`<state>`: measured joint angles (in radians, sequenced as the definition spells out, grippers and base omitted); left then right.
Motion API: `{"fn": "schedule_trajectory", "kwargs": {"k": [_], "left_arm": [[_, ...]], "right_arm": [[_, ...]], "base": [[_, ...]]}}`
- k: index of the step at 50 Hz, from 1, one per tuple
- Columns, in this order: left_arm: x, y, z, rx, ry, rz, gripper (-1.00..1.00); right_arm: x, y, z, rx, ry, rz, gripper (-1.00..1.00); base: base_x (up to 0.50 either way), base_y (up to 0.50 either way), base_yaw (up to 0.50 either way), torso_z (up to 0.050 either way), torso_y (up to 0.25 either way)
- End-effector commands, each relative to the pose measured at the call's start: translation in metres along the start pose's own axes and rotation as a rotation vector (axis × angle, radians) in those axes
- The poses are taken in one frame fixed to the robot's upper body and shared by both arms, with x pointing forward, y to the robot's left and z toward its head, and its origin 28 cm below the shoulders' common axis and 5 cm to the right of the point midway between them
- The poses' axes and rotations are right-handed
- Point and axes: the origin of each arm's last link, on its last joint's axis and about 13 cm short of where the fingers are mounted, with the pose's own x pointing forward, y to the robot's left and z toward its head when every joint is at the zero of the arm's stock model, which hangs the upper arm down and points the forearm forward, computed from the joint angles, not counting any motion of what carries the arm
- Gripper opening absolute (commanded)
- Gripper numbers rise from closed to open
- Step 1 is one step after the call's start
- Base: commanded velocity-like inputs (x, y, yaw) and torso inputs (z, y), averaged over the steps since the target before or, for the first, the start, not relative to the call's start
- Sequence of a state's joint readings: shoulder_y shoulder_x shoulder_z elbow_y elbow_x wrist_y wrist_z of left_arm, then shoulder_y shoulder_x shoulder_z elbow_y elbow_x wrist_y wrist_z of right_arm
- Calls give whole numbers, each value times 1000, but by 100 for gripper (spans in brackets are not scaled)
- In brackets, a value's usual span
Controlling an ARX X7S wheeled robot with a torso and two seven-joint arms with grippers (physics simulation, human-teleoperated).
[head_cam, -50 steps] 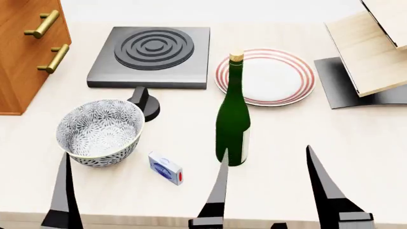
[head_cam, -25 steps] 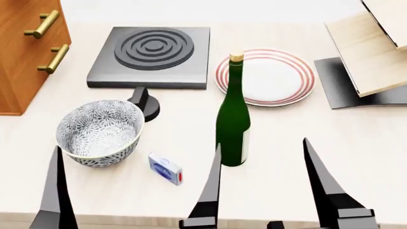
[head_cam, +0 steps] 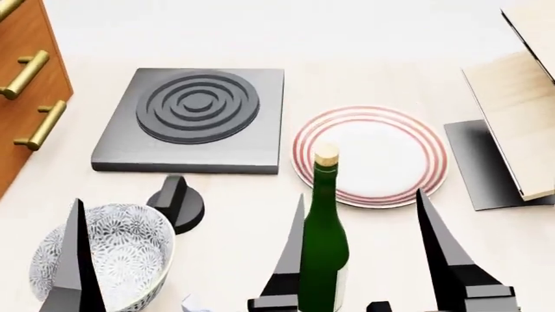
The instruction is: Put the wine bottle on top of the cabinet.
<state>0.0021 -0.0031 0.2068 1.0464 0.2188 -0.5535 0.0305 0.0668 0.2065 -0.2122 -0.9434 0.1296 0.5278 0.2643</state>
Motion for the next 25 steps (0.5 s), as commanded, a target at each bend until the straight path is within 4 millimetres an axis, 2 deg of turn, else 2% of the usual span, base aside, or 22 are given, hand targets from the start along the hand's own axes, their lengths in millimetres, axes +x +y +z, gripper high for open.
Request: {"fn": "schedule_trajectory", "kwargs": {"k": [1, 15, 25], "left_arm": [[0, 0, 0, 0, 5, 4, 100], [0, 0, 0, 0, 3, 5, 100], [0, 0, 0, 1, 4, 6, 100]], "right_arm": [[0, 0, 0, 12, 2, -4, 100], [0, 1, 1, 11, -8, 0, 100], [0, 1, 0, 19, -13, 1, 100]], "base": [[500, 0, 0, 0, 0], [499, 0, 0, 0, 0], [10, 0, 0, 0, 2]]}}
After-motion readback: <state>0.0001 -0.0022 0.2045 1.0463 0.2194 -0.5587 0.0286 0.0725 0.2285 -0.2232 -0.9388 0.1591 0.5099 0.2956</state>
